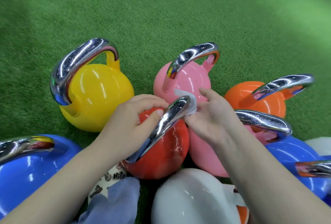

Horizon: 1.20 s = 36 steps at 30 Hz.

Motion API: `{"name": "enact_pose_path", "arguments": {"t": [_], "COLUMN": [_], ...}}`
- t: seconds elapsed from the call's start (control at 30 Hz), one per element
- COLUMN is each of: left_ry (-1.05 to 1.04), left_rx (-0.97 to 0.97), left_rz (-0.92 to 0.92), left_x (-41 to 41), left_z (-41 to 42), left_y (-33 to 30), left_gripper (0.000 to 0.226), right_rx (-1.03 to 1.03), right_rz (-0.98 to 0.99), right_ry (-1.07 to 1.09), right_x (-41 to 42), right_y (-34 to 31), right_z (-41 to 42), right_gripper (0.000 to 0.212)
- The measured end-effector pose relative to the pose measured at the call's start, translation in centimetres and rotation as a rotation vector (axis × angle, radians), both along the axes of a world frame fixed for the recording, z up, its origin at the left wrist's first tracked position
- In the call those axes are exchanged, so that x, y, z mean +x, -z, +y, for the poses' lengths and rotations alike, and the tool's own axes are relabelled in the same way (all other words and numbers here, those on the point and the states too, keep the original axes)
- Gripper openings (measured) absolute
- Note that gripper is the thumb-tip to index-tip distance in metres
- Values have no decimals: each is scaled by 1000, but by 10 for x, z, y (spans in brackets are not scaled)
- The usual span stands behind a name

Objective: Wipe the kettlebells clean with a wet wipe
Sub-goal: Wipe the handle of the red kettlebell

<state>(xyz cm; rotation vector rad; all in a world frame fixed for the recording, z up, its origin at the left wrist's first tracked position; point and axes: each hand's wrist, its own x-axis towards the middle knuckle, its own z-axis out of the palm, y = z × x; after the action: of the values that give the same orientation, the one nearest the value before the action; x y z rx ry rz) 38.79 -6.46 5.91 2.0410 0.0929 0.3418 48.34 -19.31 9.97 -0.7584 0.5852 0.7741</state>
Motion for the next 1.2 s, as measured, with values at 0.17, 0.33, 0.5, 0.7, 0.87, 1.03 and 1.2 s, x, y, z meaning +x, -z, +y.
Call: {"name": "enact_pose_path", "arguments": {"t": [0.17, 0.33, 0.5, 0.7, 0.87, 1.03, 1.2], "left_ry": [13, 16, -30, -132, -179, -207, -147], "left_rx": [11, 17, 0, -51, -72, -102, -517], "left_rz": [5, -4, -11, -2, 26, 47, 52], "left_x": [-1, -3, -5, -6, -6, -6, -10], "left_z": [0, 4, 6, 10, 12, 18, 28], "left_y": [2, 0, 1, -1, -2, -3, -12], "left_gripper": [21, 21, 21, 21, 20, 21, 33], "right_rx": [9, -132, -200, -768, -1204, -1102, -734], "right_rz": [338, 411, 153, -619, -1238, -1476, -1139], "right_ry": [72, -5, -97, -521, -926, -1080, -996], "right_x": [24, 48, 42, 6, -20, -42, -28], "right_y": [14, 31, 51, 9, -19, -27, -26], "right_z": [3, 7, 9, -5, -6, 8, 32], "right_gripper": [41, 32, 9, 23, 29, 27, 50]}}
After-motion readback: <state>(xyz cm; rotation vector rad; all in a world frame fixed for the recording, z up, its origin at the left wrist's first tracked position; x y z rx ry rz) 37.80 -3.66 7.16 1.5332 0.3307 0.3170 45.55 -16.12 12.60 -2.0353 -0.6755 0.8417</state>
